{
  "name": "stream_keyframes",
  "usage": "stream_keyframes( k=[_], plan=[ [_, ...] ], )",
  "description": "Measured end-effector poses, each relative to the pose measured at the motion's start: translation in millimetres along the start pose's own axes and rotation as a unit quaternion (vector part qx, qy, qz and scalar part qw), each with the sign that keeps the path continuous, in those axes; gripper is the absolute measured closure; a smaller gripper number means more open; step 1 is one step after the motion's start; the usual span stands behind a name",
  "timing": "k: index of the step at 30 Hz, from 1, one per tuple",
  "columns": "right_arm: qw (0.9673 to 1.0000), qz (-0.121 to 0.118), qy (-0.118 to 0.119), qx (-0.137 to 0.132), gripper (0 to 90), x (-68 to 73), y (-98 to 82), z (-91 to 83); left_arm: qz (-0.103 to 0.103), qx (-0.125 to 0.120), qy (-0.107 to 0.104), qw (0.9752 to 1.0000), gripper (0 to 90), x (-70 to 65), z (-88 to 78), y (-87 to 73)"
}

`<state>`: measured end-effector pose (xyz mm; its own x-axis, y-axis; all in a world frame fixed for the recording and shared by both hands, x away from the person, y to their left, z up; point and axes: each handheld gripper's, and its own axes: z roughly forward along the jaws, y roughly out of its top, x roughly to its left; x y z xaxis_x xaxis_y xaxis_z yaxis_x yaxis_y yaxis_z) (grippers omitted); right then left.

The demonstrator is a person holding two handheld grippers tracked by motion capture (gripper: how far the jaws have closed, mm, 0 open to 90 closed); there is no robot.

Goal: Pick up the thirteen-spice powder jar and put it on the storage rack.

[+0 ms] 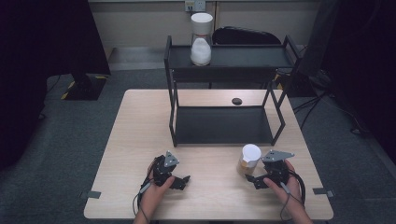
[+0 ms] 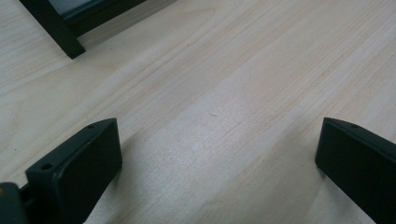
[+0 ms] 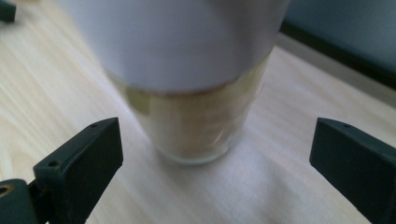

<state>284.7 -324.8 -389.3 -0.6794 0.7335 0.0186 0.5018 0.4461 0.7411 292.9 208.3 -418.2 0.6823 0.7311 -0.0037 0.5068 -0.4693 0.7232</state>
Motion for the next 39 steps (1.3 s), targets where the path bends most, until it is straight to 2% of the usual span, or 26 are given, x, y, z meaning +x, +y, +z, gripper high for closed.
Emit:
stream_keyframes(
  k=[5, 13, 16, 21, 25, 32, 39],
  plan=[
    [0.9997, 0.009, 0.012, -0.018, 1.4, -3.1, 2.5, 0.5, 0.000, 0.000, 0.000, 1.0000, 0.0, 0.0, 0.0, 0.0],
    [0.9992, -0.010, 0.008, -0.038, 1.4, 3.3, 5.4, 5.6, 0.000, 0.000, 0.000, 1.0000, 0.0, 0.0, 0.0, 0.0],
    [0.9987, -0.013, 0.008, -0.049, 6.5, 4.7, 3.8, 7.8, 0.000, 0.000, 0.000, 1.0000, 0.0, 0.0, 0.0, 0.0],
    [0.9968, -0.003, 0.035, -0.072, 17.3, -5.0, 0.3, 12.3, 0.000, 0.000, 0.000, 1.0000, 0.0, 0.0, 0.0, 0.0],
    [0.9955, -0.011, 0.041, -0.085, 25.7, -5.9, -1.3, 14.8, 0.000, 0.000, 0.000, 1.0000, 0.0, 0.0, 0.0, 0.0],
    [0.9954, -0.016, 0.039, -0.086, 28.8, -6.4, 0.0, 13.8, 0.001, 0.000, -0.001, 1.0000, 0.0, 0.6, -0.1, 0.0],
    [0.9965, -0.018, 0.038, -0.073, 29.2, -6.5, 11.0, 12.1, 0.001, 0.000, -0.001, 1.0000, 0.0, 0.6, -0.1, 0.0]
  ],
)
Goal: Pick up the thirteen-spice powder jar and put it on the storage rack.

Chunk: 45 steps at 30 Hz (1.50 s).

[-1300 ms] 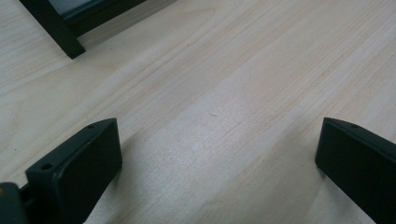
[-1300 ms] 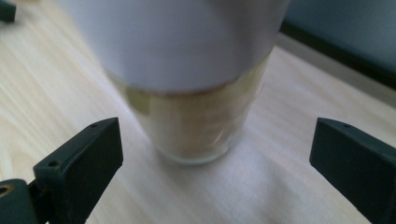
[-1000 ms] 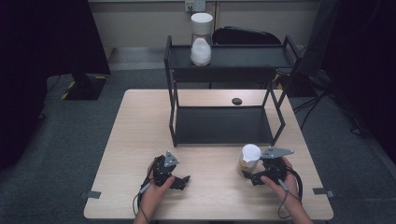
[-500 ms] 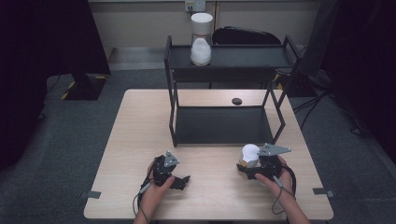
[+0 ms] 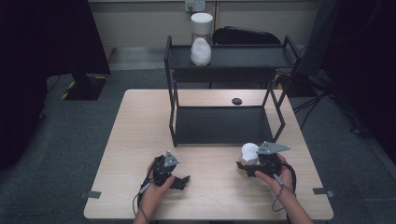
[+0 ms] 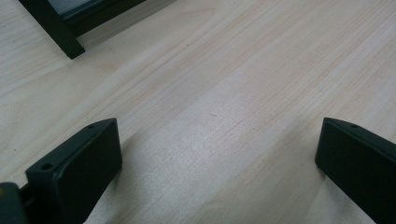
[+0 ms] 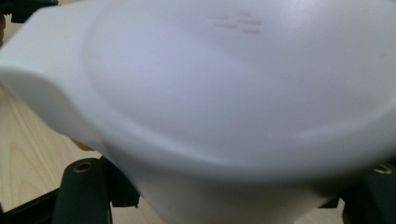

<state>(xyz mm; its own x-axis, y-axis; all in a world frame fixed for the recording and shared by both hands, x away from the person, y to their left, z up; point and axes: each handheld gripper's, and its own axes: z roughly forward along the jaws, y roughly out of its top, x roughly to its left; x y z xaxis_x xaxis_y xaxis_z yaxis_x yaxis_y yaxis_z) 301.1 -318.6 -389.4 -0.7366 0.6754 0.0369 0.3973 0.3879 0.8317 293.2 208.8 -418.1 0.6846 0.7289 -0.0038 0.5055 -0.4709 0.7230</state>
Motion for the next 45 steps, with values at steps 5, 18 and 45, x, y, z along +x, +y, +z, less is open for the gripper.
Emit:
stream_keyframes(
  k=[5, 18, 45],
  plan=[
    [0.9998, 0.020, -0.008, 0.000, 29.2, -4.4, 10.8, -1.6, 0.000, 0.000, 0.000, 1.0000, 0.0, 0.1, 0.0, -0.1],
    [0.9990, 0.032, -0.030, 0.003, 29.4, -16.0, 41.8, 1.1, 0.000, 0.000, 0.000, 1.0000, 0.0, 0.1, 0.0, 0.0],
    [0.9991, 0.026, -0.032, -0.008, 29.7, -29.5, 124.4, -22.0, 0.000, 0.000, 0.000, 1.0000, 0.0, 0.1, 0.0, 0.0]
  ],
)
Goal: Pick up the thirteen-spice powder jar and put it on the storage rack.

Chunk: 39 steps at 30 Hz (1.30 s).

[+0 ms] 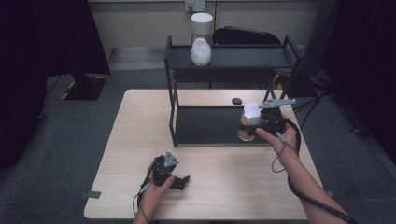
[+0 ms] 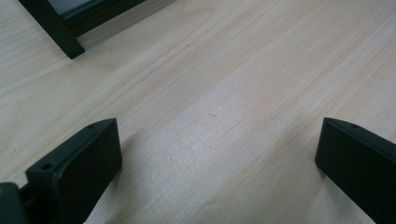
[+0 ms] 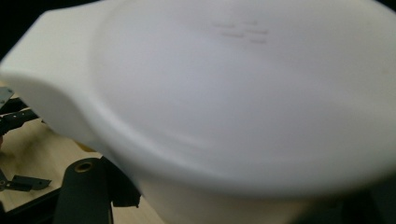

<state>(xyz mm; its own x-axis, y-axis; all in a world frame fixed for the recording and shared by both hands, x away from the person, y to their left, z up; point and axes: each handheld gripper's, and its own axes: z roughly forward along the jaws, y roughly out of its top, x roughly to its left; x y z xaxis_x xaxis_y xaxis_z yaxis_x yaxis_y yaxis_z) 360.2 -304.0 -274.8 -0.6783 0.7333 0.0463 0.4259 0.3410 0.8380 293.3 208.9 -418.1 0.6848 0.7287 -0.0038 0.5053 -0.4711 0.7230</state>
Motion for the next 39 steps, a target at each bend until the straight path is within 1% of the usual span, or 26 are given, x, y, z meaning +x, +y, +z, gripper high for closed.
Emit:
stream_keyframes(
  k=[2, 6, 9, 12, 15, 20, 25, 26, 27, 30, 33, 34, 36, 37, 39],
  plan=[
    [0.9999, -0.010, -0.007, 0.001, 29.6, 1.4, 7.9, -3.5, 0.000, 0.000, 0.000, 1.0000, 0.0, 0.0, 0.0, 0.0],
    [1.0000, -0.002, -0.003, -0.002, 29.7, -3.4, 21.0, -9.9, 0.000, 0.000, 0.000, 1.0000, 0.0, 0.0, 0.0, -0.1],
    [0.9998, -0.014, -0.011, -0.003, 29.7, -3.7, 30.9, -14.6, -0.001, 0.000, 0.000, 1.0000, 0.0, 0.0, 0.0, -0.1],
    [0.9998, -0.010, -0.012, -0.008, 29.7, -7.2, 38.3, -19.0, 0.000, 0.000, 0.000, 1.0000, 0.0, 0.0, 0.0, 0.0],
    [0.9997, -0.013, -0.020, -0.011, 29.7, -7.9, 47.2, -23.9, 0.000, 0.000, 0.000, 1.0000, 0.0, 0.1, 0.0, 0.0],
    [0.9996, -0.013, -0.022, -0.013, 29.7, -9.5, 59.1, -30.5, 0.000, 0.000, 0.000, 1.0000, 0.0, 0.1, 0.0, -0.1],
    [0.9994, -0.019, -0.025, -0.012, 29.8, -8.9, 72.7, -36.3, 0.000, 0.000, 0.000, 1.0000, 0.0, 0.1, 0.0, 0.0],
    [0.9994, -0.019, -0.025, -0.012, 29.8, -8.9, 72.7, -36.3, 0.000, 0.000, 0.000, 1.0000, 0.0, 0.1, 0.0, 0.0],
    [0.9994, -0.018, -0.027, -0.013, 29.8, -7.9, 77.3, -38.5, 0.000, 0.000, 0.000, 1.0000, 0.0, 0.2, -0.1, 0.1],
    [0.9992, -0.025, -0.029, -0.012, 29.8, -7.0, 85.5, -41.2, 0.000, 0.000, 0.000, 1.0000, 0.0, 0.1, 0.0, 0.0],
    [0.9993, -0.025, -0.026, -0.012, 29.8, -7.4, 94.7, -43.8, 0.000, 0.000, 0.000, 1.0000, 0.0, 0.1, 0.0, 0.0],
    [0.9993, -0.025, -0.026, -0.012, 29.8, -7.4, 94.7, -43.8, 0.000, 0.000, 0.000, 1.0000, 0.0, 0.1, 0.0, 0.0],
    [0.9993, -0.025, -0.025, -0.008, 29.9, -7.1, 103.2, -45.3, 0.000, 0.000, 0.000, 1.0000, 0.0, 0.1, 0.0, 0.0],
    [0.9993, -0.025, -0.025, -0.008, 29.9, -7.1, 103.2, -45.3, 0.000, 0.000, 0.000, 1.0000, 0.0, 0.1, 0.0, 0.0],
    [0.9992, -0.029, -0.027, -0.008, 29.9, -5.3, 111.5, -47.1, 0.000, 0.000, 0.000, 1.0000, 0.0, 0.2, 0.0, 0.0]
  ],
)
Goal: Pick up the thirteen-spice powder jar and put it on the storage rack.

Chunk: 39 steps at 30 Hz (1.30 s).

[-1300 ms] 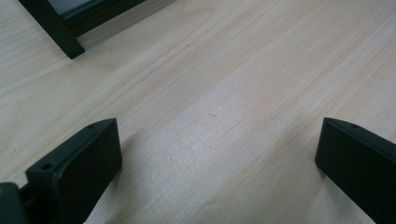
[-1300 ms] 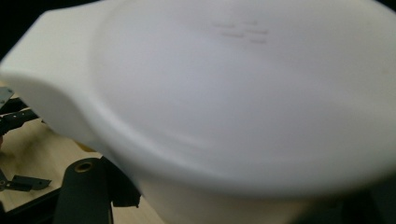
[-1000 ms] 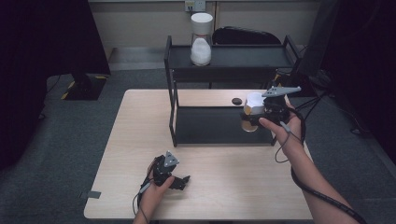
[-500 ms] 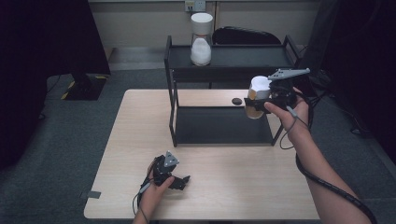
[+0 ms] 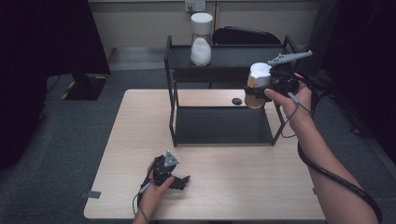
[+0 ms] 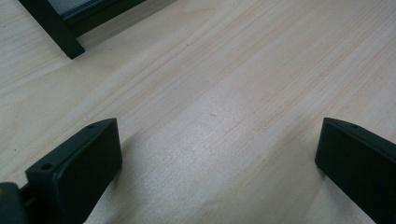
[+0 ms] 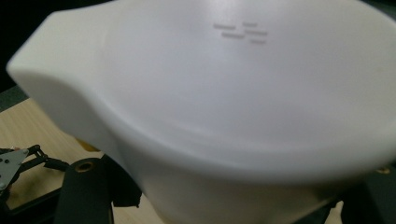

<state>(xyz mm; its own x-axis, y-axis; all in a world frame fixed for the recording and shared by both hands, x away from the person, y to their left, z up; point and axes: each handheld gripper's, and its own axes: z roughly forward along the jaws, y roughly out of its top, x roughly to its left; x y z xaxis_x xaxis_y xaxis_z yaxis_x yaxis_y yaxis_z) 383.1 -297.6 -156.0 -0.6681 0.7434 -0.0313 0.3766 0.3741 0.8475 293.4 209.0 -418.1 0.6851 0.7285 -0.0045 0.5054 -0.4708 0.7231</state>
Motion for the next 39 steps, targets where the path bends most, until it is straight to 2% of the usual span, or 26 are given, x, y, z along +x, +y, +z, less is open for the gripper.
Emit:
stream_keyframes(
  k=[17, 27, 39],
  plan=[
    [0.9998, -0.016, 0.007, 0.008, 29.9, 14.0, 55.5, -4.8, -0.001, 0.000, 0.000, 1.0000, 0.0, -0.1, 0.0, 0.0],
    [0.9998, -0.016, 0.007, 0.002, 30.0, 17.8, 75.5, -7.5, 0.000, 0.000, 0.000, 1.0000, 0.0, 0.0, 0.0, 0.0],
    [0.9999, -0.010, -0.006, -0.010, 30.0, 17.6, 100.1, -3.5, 0.000, 0.000, 0.000, 1.0000, 0.0, 0.0, 0.0, 0.0]
  ],
)
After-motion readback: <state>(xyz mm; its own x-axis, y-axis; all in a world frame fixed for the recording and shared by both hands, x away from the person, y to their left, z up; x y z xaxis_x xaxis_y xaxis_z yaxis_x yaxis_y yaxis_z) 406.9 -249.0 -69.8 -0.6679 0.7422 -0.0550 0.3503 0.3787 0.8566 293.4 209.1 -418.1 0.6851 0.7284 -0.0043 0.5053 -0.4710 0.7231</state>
